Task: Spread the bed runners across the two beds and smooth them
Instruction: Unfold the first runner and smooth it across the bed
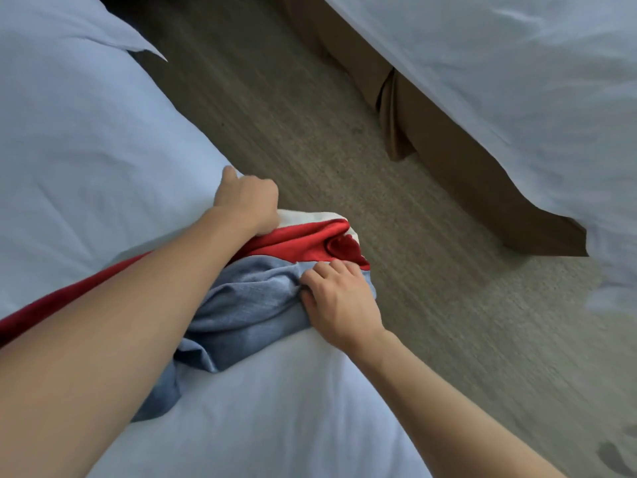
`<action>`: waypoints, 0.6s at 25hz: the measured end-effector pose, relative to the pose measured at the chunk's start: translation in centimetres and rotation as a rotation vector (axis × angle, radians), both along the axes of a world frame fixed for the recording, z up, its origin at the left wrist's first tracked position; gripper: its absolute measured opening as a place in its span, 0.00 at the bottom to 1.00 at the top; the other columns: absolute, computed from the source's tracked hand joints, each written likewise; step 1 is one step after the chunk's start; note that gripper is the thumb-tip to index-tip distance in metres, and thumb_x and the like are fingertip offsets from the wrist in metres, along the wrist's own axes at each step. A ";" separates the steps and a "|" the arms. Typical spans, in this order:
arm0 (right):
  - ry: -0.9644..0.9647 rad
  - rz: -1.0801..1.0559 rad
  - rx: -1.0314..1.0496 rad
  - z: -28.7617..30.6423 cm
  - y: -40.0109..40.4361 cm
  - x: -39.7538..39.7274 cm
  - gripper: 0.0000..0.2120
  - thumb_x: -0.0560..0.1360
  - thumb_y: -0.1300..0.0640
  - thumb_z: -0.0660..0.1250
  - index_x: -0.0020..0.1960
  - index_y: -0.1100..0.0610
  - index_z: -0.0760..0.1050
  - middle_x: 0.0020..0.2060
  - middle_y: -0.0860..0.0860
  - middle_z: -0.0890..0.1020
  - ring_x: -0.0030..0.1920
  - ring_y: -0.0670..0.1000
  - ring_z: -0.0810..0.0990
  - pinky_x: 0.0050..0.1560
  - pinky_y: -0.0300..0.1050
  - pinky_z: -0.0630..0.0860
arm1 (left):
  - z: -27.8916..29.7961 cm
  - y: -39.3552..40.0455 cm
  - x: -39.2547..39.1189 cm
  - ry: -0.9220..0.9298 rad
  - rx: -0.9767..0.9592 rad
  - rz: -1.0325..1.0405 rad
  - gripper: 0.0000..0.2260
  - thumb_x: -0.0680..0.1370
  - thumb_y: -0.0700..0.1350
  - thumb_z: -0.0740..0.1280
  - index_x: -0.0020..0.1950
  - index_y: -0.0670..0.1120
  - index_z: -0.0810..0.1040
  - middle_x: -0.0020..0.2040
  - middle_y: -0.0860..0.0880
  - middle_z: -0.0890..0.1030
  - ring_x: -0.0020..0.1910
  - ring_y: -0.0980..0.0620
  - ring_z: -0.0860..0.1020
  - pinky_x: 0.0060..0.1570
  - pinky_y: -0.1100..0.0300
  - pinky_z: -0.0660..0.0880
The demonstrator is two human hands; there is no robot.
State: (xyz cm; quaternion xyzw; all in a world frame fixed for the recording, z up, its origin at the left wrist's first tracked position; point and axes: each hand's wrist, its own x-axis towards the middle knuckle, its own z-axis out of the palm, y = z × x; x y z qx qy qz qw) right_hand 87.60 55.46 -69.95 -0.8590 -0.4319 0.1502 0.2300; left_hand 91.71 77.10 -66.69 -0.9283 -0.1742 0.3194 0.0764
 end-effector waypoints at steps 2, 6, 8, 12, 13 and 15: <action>-0.065 0.015 0.008 -0.3 -0.5 0.8 0.07 0.74 0.56 0.67 0.38 0.53 0.74 0.33 0.49 0.76 0.38 0.56 0.75 0.47 0.52 0.73 | -0.7 1.7 0.4 -0.109 0.106 -0.012 0.09 0.77 0.46 0.62 0.49 0.48 0.82 0.47 0.46 0.84 0.52 0.44 0.78 0.58 0.50 0.63; -0.149 -0.049 -0.044 -0.6 -2.5 3.6 0.08 0.73 0.58 0.66 0.36 0.51 0.72 0.31 0.48 0.74 0.36 0.55 0.74 0.46 0.50 0.71 | -1.6 5.5 0.5 -0.207 0.227 0.104 0.09 0.79 0.45 0.63 0.52 0.48 0.82 0.49 0.44 0.83 0.54 0.42 0.77 0.57 0.49 0.63; -0.109 -0.099 -0.099 -0.3 -3.0 4.3 0.08 0.73 0.58 0.64 0.36 0.52 0.73 0.31 0.48 0.74 0.35 0.54 0.73 0.44 0.50 0.72 | -1.0 4.6 0.4 -0.329 0.165 0.040 0.09 0.77 0.47 0.64 0.54 0.49 0.82 0.52 0.43 0.81 0.55 0.41 0.76 0.58 0.48 0.64; 0.157 0.010 -0.110 1.5 -1.6 1.7 0.07 0.69 0.49 0.65 0.43 0.52 0.76 0.37 0.47 0.79 0.42 0.54 0.77 0.45 0.50 0.73 | -0.5 0.6 -0.7 -0.175 0.079 -0.175 0.14 0.77 0.56 0.61 0.52 0.50 0.81 0.51 0.47 0.81 0.54 0.44 0.75 0.58 0.49 0.64; 0.207 0.044 -0.116 1.9 -1.4 0.8 0.10 0.69 0.46 0.65 0.45 0.51 0.77 0.39 0.47 0.79 0.44 0.53 0.77 0.48 0.50 0.73 | -0.4 0.3 -0.9 -0.071 0.082 -0.155 0.13 0.77 0.57 0.61 0.50 0.50 0.81 0.51 0.48 0.82 0.55 0.45 0.75 0.59 0.49 0.63; 0.251 0.057 -0.119 1.9 -1.6 0.1 0.16 0.69 0.41 0.65 0.50 0.50 0.76 0.43 0.45 0.79 0.48 0.51 0.77 0.54 0.49 0.72 | -0.5 0.5 -0.9 0.042 0.097 -0.132 0.08 0.77 0.53 0.62 0.47 0.51 0.77 0.50 0.48 0.82 0.55 0.46 0.76 0.61 0.50 0.62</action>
